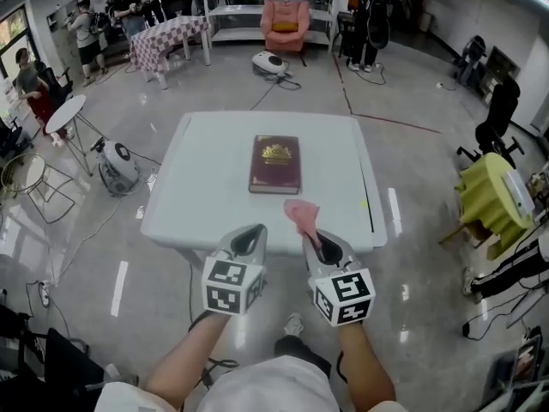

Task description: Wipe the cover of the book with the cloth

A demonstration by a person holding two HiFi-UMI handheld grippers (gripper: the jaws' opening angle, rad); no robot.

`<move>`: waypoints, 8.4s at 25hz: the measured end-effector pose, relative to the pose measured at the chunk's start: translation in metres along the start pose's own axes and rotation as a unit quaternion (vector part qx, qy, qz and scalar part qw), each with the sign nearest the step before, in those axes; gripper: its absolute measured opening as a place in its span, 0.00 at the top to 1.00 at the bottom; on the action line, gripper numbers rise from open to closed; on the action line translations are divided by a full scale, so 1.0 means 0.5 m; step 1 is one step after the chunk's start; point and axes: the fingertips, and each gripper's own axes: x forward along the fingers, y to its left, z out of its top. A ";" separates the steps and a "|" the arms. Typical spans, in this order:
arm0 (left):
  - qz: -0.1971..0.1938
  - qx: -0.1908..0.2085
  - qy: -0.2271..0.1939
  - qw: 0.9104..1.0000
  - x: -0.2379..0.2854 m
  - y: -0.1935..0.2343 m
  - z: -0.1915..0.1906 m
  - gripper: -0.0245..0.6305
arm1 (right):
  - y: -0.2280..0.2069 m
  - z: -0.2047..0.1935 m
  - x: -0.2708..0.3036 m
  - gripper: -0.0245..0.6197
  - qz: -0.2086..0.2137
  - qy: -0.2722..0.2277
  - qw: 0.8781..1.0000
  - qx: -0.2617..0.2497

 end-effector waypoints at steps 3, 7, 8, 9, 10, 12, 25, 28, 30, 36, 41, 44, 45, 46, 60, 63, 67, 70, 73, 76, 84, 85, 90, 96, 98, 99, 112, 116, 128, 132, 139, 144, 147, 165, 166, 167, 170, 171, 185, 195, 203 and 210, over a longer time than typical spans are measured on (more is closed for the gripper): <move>0.015 -0.006 0.009 1.000 0.080 0.020 0.014 0.95 | -0.066 0.012 0.059 0.90 0.018 0.005 1.000 -0.008; 0.036 -0.013 0.017 0.999 0.173 0.046 0.032 0.95 | -0.150 0.026 0.138 0.90 0.040 0.015 0.999 -0.022; 0.042 -0.013 0.018 0.999 0.192 0.053 0.036 0.95 | -0.170 0.029 0.158 0.90 0.046 0.018 0.998 -0.027; 0.048 -0.011 0.019 0.999 0.207 0.060 0.041 0.95 | -0.189 0.033 0.178 0.90 0.051 0.021 0.998 -0.033; 0.056 -0.010 0.019 0.998 0.220 0.069 0.046 0.95 | -0.207 0.038 0.197 0.90 0.057 0.024 0.997 -0.039; 0.072 -0.009 0.018 0.997 0.238 0.089 0.056 0.95 | -0.236 0.048 0.238 0.90 0.067 0.028 0.996 -0.053; 0.100 -0.008 0.011 0.995 0.335 0.232 0.082 0.95 | -0.333 0.046 0.514 0.90 0.088 0.078 0.980 -0.158; 0.091 -0.014 0.019 0.996 0.367 0.271 0.073 0.95 | -0.358 0.034 0.584 0.90 0.074 0.096 0.979 -0.166; 0.081 -0.014 0.025 0.996 0.388 0.291 0.069 0.95 | -0.375 0.021 0.628 0.90 0.068 0.111 0.976 -0.175; 0.057 -0.020 0.036 0.998 0.438 0.356 0.059 0.95 | -0.410 -0.019 0.745 0.90 0.064 0.169 0.958 -0.223; 0.038 -0.025 0.047 0.998 0.469 0.390 0.040 0.95 | -0.423 -0.057 0.799 0.90 0.069 0.214 0.942 -0.249; 0.030 -0.028 0.052 0.998 0.481 0.395 0.031 0.95 | -0.423 -0.075 0.808 0.90 0.073 0.227 0.937 -0.256; 0.027 -0.029 0.052 0.998 0.484 0.396 0.028 0.95 | -0.420 -0.078 0.808 0.90 0.075 0.228 0.936 -0.256; 0.025 -0.029 0.053 0.998 0.485 0.395 0.025 0.95 | -0.417 -0.080 0.806 0.90 0.078 0.228 0.936 -0.255; 0.045 -0.044 0.050 0.997 0.471 0.392 0.017 0.95 | -0.317 -0.103 0.700 0.90 0.145 0.228 0.930 -0.249; 0.052 -0.057 0.049 0.996 0.469 0.383 0.017 0.95 | -0.302 -0.116 0.665 0.90 0.162 0.228 0.929 -0.243; 0.055 -0.054 0.044 0.996 0.467 0.371 0.024 0.95 | -0.281 -0.131 0.622 0.90 0.186 0.229 0.925 -0.240; 0.056 -0.054 0.044 0.996 0.463 0.364 0.026 0.95 | -0.259 -0.136 0.589 0.90 0.206 0.229 0.923 -0.233; 0.056 -0.056 0.043 0.996 0.460 0.357 0.027 0.95 | -0.238 -0.145 0.557 0.90 0.227 0.233 0.920 -0.221; 0.059 -0.058 0.044 0.996 0.460 0.351 0.022 0.95 | -0.224 -0.156 0.531 0.90 0.246 0.234 0.915 -0.216; 0.059 -0.057 0.043 0.996 0.454 0.348 0.028 0.95 | -0.204 -0.162 0.488 0.90 0.280 0.242 0.905 -0.211; 0.058 -0.056 0.044 0.996 0.454 0.349 0.027 0.95 | -0.205 -0.155 0.488 0.90 0.279 0.239 0.906 -0.211; 0.058 -0.051 0.049 0.996 0.460 0.368 0.024 0.95 | -0.238 -0.064 0.546 0.90 0.236 0.194 0.926 -0.221; 0.056 -0.038 0.055 0.996 0.475 0.407 0.022 0.95 | -0.278 0.004 0.689 0.90 0.178 0.177 0.937 -0.243; 0.056 -0.033 0.054 0.996 0.476 0.426 0.030 0.95 | -0.280 0.006 0.738 0.90 0.169 0.185 0.936 -0.248; 0.056 -0.030 0.053 0.997 0.476 0.436 0.033 0.95 | -0.279 0.004 0.760 0.90 0.167 0.189 0.935 -0.250; 0.053 -0.035 0.064 0.996 0.472 0.491 0.007 0.95 | -0.279 -0.069 0.870 0.90 0.153 0.236 0.919 -0.276; 0.052 -0.036 0.064 0.996 0.467 0.483 0.008 0.95 | -0.270 -0.071 0.850 0.90 0.161 0.234 0.920 -0.271; 0.059 -0.041 0.056 0.996 0.441 0.435 0.012 0.95 | -0.203 -0.099 0.724 0.90 0.215 0.228 0.914 -0.256; 0.063 -0.042 0.054 0.996 0.437 0.419 0.006 0.95 | -0.181 -0.112 0.679 0.90 0.238 0.226 0.904 -0.272; 0.073 -0.048 0.053 0.995 0.425 0.396 -0.010 0.95 | -0.146 -0.133 0.592 0.90 0.276 0.224 0.891 -0.283; 0.078 -0.052 0.051 0.994 0.411 0.404 -0.012 0.95 | -0.112 -0.144 0.555 0.90 0.304 0.224 0.883 -0.279; 0.076 -0.053 0.047 0.995 0.414 0.400 -0.009 0.95 | -0.116 -0.146 0.541 0.90 0.314 0.228 0.879 -0.277; 0.082 -0.059 0.048 0.994 0.441 0.552 0.005 0.95 | -0.178 -0.034 0.927 0.90 0.253 0.265 0.824 -0.433; 0.083 -0.061 0.047 0.994 0.440 0.563 0.004 0.95 | -0.175 -0.043 0.939 0.90 0.256 0.273 0.814 -0.445; 0.085 -0.064 0.046 0.993 0.439 0.573 0.004 0.95 | -0.172 -0.049 0.951 0.90 0.258 0.279 0.806 -0.454; 0.085 -0.071 0.043 0.993 0.445 0.597 0.001 0.95 | -0.159 -0.058 0.979 0.90 0.268 0.293 0.791 -0.466; 0.083 -0.072 0.043 0.993 0.447 0.601 -0.002 0.95 | -0.156 -0.062 0.986 0.90 0.270 0.296 0.789 -0.465; 0.076 -0.075 0.047 0.993 0.446 0.596 -0.022 0.95 | -0.106 -0.089 0.951 0.90 0.292 0.292 0.793 -0.448; 0.105 -0.082 0.038 0.990 0.404 0.591 -0.018 0.95 | -0.046 -0.111 0.840 0.90 0.328 0.280 0.786 -0.443; 0.129 -0.081 0.029 0.988 0.357 0.588 -0.005 0.95 | 0.011 -0.131 0.742 0.90 0.363 0.267 0.778 -0.438; 0.131 -0.078 0.027 0.988 0.341 0.564 -0.007 0.95 | 0.053 -0.147 0.664 0.90 0.393 0.261 0.771 -0.429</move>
